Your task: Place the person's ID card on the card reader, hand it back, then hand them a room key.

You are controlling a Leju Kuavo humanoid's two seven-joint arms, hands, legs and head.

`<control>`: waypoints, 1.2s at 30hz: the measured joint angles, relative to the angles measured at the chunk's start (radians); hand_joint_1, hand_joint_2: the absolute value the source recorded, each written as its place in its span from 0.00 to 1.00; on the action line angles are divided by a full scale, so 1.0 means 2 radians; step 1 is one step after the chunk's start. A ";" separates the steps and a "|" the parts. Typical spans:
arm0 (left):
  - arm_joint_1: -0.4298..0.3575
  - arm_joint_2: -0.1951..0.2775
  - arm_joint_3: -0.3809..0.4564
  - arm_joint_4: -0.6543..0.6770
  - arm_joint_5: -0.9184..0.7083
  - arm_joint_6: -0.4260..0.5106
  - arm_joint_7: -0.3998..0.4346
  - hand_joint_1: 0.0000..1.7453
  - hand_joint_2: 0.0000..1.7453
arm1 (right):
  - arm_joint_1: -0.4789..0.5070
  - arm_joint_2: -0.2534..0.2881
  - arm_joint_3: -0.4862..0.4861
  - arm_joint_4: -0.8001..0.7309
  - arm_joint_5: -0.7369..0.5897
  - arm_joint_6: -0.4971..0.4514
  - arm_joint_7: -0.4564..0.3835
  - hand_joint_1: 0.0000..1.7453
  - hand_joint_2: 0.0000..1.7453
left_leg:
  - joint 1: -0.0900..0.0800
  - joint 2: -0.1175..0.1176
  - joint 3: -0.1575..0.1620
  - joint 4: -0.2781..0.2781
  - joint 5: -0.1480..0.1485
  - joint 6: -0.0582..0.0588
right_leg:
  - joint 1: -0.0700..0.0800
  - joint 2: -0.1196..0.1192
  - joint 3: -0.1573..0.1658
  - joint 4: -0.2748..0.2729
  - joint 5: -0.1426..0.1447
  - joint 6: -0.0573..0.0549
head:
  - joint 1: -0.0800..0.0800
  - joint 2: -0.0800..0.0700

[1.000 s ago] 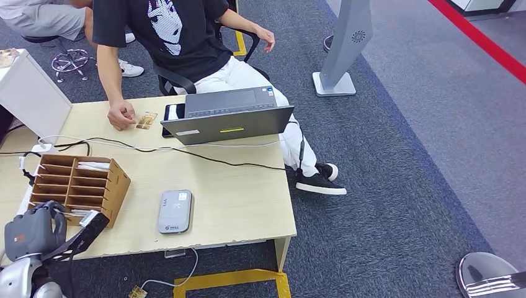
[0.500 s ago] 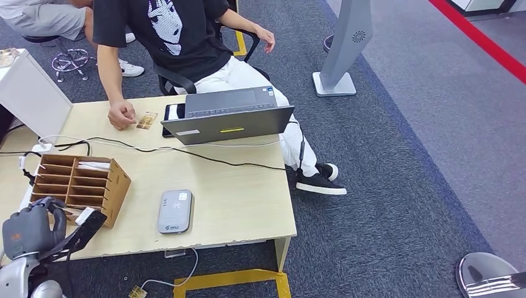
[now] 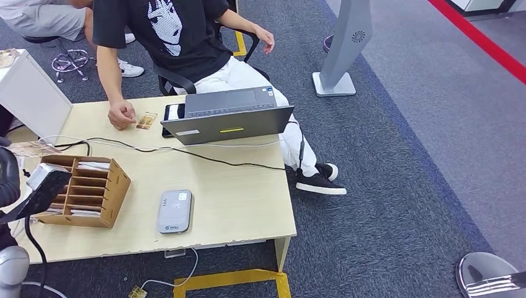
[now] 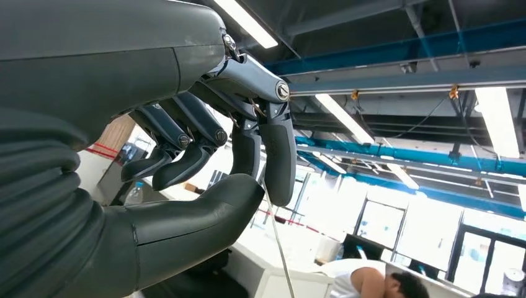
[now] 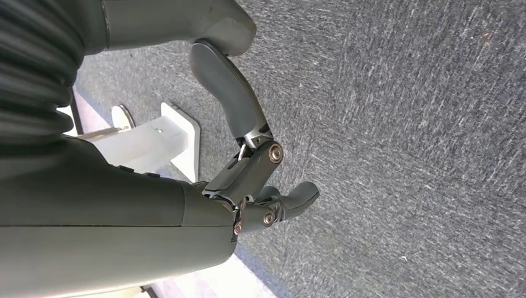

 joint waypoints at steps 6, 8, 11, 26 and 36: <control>-0.009 0.006 0.010 0.015 0.003 -0.002 0.007 1.00 1.00 | 0.000 -0.005 0.000 0.000 -0.002 0.001 -0.003 0.00 1.00 | 0.000 0.000 0.000 0.000 0.000 0.000 | 0.000 0.000 0.000 0.000 0.000 0.000 | 0.000 0.000; -0.014 0.010 0.016 0.031 0.002 -0.001 0.008 1.00 1.00 | 0.000 -0.007 0.000 0.000 -0.001 0.002 -0.004 0.00 1.00 | 0.000 0.000 0.000 0.000 0.000 0.000 | 0.000 0.000 0.000 0.000 0.000 0.000 | 0.000 0.000; -0.022 0.016 0.025 0.062 0.001 -0.001 0.008 1.00 1.00 | 0.000 -0.011 0.000 0.000 0.000 0.005 -0.005 0.00 1.00 | 0.000 0.000 0.000 0.000 0.000 0.000 | 0.000 0.000 0.000 0.000 0.000 0.000 | 0.000 0.000; -0.030 0.019 0.033 0.121 0.000 0.000 0.000 1.00 1.00 | 0.000 -0.024 0.000 0.000 -0.003 0.009 -0.012 0.00 1.00 | 0.000 0.000 0.000 0.000 0.000 0.000 | 0.000 0.000 0.000 0.000 0.000 0.000 | 0.000 0.000; -0.034 0.018 0.033 0.121 0.002 0.001 -0.001 0.75 1.00 | 0.000 -0.024 0.000 0.000 -0.004 0.008 -0.012 0.00 1.00 | 0.000 0.000 0.000 0.000 0.000 0.000 | 0.000 0.000 0.000 0.000 0.000 0.000 | 0.000 0.000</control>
